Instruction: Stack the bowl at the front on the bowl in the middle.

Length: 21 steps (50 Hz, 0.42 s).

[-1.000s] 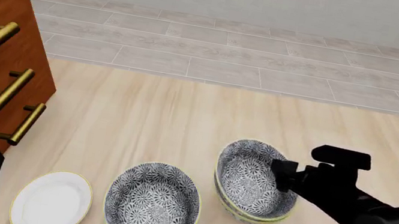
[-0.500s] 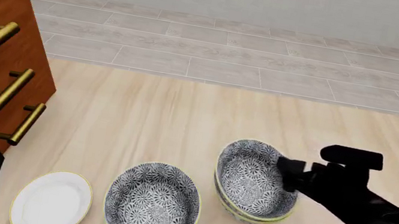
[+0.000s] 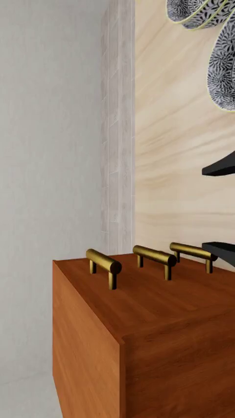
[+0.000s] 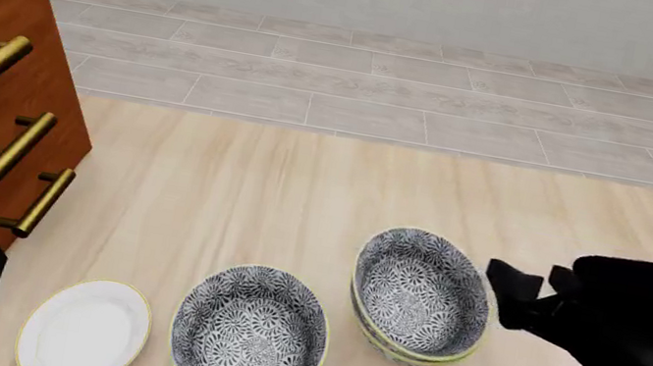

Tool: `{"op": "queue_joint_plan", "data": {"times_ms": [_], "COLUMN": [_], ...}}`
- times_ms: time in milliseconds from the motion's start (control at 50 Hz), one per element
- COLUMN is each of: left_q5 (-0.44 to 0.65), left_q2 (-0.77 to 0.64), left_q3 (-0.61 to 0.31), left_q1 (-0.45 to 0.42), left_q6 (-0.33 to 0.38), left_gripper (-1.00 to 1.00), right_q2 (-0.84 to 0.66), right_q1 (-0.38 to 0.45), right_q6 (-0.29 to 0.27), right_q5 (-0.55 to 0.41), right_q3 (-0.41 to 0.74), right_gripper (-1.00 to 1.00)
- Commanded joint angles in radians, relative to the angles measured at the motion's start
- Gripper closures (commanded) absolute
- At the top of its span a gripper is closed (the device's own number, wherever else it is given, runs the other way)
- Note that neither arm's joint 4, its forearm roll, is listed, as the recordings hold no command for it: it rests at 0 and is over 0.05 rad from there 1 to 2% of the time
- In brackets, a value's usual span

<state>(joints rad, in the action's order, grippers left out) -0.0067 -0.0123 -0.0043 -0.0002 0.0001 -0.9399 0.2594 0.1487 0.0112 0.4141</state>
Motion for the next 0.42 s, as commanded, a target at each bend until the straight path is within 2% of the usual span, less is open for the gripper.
{"op": "queue_joint_plan", "data": {"times_ms": [20, 180, 420], "left_q5": [0.0, 0.0, 0.0], "left_q2": [0.0, 0.0, 0.0], "left_q3": [0.0, 0.0, 0.0], "left_q1": [0.0, 0.0, 0.0], "left_q6": [0.0, 0.0, 0.0], "left_gripper": [-1.0, -1.0, -1.0], "right_q2": [0.156, 0.234, 0.399], "right_q1": [-0.009, 0.005, -0.028], "right_q6": [-0.026, -0.038, -0.11], "right_q5": [-0.07, -0.106, -0.164], "right_q3": [-0.02, -0.01, -0.024], "right_gripper": [-1.0, -1.0, -1.0]}}
